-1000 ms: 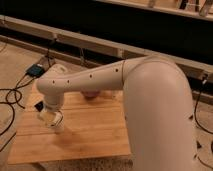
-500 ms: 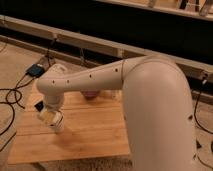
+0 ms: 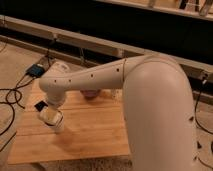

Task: Place the white sponge in the ceramic cup

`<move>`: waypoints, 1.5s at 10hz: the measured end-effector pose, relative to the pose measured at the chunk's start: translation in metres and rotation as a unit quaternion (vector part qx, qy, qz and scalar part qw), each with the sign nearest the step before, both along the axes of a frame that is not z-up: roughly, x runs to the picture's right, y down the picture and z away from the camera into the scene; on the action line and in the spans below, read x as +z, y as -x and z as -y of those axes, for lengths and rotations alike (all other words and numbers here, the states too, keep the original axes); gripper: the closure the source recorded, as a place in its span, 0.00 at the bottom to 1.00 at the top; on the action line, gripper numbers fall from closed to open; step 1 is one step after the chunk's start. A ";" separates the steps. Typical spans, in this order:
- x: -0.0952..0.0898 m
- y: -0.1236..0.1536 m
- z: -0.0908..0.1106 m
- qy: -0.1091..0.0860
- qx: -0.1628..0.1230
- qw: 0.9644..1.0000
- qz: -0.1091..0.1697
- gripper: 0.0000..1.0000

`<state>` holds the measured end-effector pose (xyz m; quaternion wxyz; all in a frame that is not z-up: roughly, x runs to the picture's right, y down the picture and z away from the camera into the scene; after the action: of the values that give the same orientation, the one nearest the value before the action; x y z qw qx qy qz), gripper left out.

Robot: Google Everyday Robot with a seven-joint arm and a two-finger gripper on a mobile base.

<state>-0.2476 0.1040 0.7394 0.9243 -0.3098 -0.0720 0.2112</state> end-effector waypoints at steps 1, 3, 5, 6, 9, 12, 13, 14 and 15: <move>0.002 -0.003 0.002 -0.004 0.003 1.000 -0.006 0.20; 0.006 -0.007 0.004 -0.011 0.003 1.000 -0.014 0.20; 0.009 -0.013 0.005 -0.018 0.002 1.000 -0.023 0.20; 0.011 -0.014 0.004 -0.020 0.002 0.999 -0.027 0.20; 0.012 -0.017 0.002 -0.025 -0.003 0.999 -0.034 0.20; 0.012 -0.016 -0.003 -0.030 -0.012 0.999 -0.037 0.20; 0.012 -0.015 -0.006 -0.031 -0.016 0.999 -0.038 0.20; 0.013 -0.014 -0.007 -0.032 -0.019 0.999 -0.039 0.20; 0.014 -0.014 -0.010 -0.033 -0.023 0.998 -0.041 0.20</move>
<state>-0.2335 0.1138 0.7532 0.9407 -0.2720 -0.0336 0.2000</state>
